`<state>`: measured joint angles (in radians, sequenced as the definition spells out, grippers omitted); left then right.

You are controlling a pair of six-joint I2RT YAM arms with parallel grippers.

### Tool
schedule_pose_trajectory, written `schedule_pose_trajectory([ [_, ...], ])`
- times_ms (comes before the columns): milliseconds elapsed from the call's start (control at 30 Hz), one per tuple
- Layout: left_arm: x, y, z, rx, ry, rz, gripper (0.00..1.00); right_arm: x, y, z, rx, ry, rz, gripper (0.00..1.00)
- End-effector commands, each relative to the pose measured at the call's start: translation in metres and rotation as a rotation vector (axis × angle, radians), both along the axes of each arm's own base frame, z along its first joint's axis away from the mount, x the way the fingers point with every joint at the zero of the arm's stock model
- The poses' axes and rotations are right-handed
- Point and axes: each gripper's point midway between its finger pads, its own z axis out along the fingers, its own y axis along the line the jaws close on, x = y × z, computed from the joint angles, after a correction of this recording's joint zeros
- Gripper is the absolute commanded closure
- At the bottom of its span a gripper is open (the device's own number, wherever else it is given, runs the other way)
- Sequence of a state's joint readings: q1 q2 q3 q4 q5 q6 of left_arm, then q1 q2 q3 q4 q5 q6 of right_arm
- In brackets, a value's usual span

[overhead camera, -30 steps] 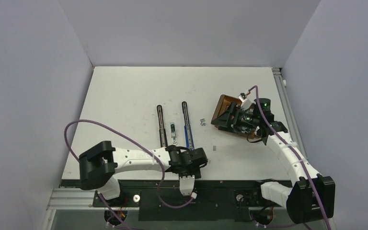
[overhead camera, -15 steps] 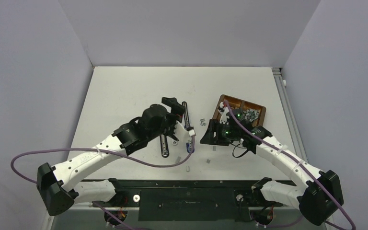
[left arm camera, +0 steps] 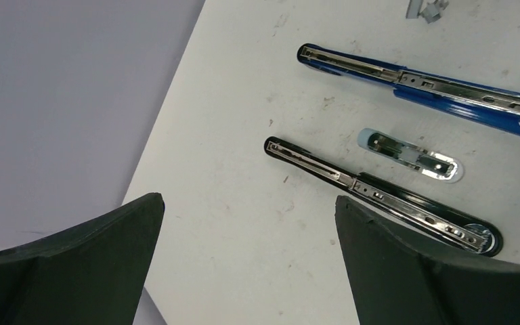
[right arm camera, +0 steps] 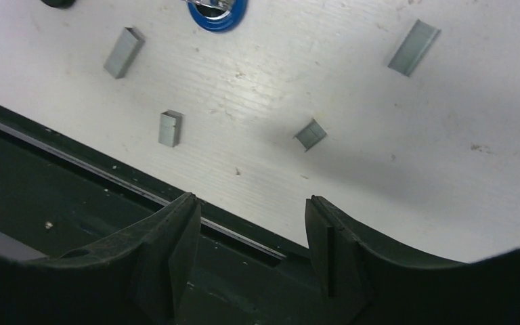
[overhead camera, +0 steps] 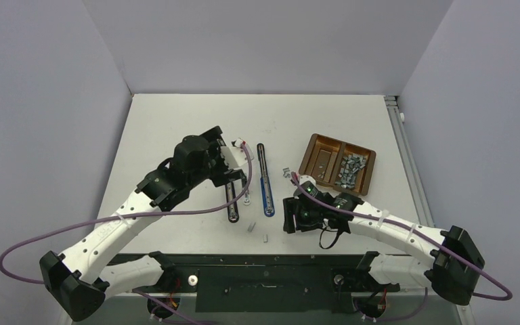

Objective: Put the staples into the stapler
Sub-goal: Pick up the staple from the center of the board.

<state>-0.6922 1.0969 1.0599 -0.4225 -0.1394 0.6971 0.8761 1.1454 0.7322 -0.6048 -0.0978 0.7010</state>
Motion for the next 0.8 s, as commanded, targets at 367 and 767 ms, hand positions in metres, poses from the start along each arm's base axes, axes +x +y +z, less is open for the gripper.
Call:
schedule_pose_trajectory([
  [367, -0.022, -0.009, -0.001, -0.125, 0.081, -0.036, 0.04, -0.014, 0.005, -0.046, -0.012, 0.061, -0.002, 0.35],
  [767, -0.021, -0.009, -0.001, -0.129, 0.075, -0.034, 0.04, 0.002, 0.014, -0.056, -0.051, 0.034, -0.019, 0.38],
])
